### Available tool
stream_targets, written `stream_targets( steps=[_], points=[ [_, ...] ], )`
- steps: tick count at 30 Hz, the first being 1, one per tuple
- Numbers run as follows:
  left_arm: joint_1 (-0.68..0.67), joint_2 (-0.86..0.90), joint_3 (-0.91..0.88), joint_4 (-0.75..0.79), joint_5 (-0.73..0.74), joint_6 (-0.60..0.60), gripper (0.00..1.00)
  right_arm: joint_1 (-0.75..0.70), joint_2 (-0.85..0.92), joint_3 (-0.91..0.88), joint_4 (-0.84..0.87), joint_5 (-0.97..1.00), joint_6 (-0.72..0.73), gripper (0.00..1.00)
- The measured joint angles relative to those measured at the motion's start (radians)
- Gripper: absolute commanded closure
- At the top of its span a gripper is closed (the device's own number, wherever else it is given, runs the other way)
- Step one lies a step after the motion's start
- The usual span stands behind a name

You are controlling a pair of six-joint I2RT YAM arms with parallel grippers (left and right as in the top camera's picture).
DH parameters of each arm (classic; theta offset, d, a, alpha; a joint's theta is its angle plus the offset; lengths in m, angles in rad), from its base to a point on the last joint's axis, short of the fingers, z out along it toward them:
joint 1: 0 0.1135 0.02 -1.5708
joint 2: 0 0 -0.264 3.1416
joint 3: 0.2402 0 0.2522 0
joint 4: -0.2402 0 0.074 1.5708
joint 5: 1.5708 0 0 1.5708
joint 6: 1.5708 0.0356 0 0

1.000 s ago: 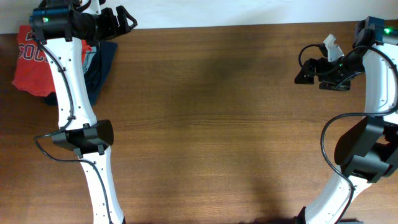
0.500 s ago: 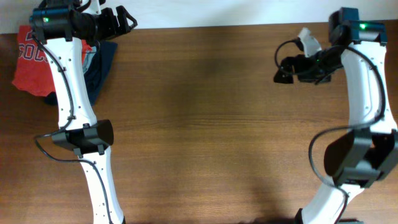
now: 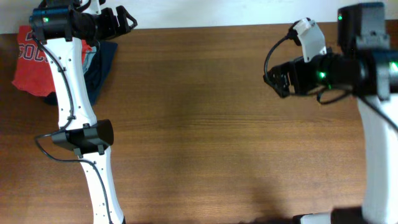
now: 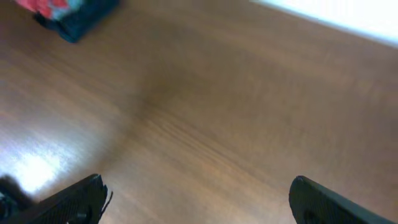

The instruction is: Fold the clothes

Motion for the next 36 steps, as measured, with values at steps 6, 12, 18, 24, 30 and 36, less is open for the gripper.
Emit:
stream_targets(
  steps=[6, 12, 18, 24, 30, 36],
  points=[
    [0.0, 0.0, 0.0, 0.0, 0.0, 0.0, 0.01, 0.095, -0.195, -0.003, 0.081, 0.014, -0.008, 0.02],
    [0.0, 0.0, 0.0, 0.0, 0.0, 0.0, 0.01, 0.123, -0.483, -0.137, 0.158, 0.024, -0.008, 0.02],
    [0.0, 0.0, 0.0, 0.0, 0.0, 0.0, 0.01, 0.124, -0.869, -0.444, 0.304, 0.026, -0.01, 0.01],
    [0.0, 0.0, 0.0, 0.0, 0.0, 0.0, 0.01, 0.097, -1.187, -0.812, 0.504, 0.036, -0.01, 0.02],
    [0.0, 0.0, 0.0, 0.0, 0.0, 0.0, 0.01, 0.019, -1.345, -1.166, 0.775, 0.05, 0.039, 0.02],
    [0.0, 0.0, 0.0, 0.0, 0.0, 0.0, 0.01, -0.006, -1.426, -1.499, 1.149, 0.125, 0.218, 0.02]
  ],
)
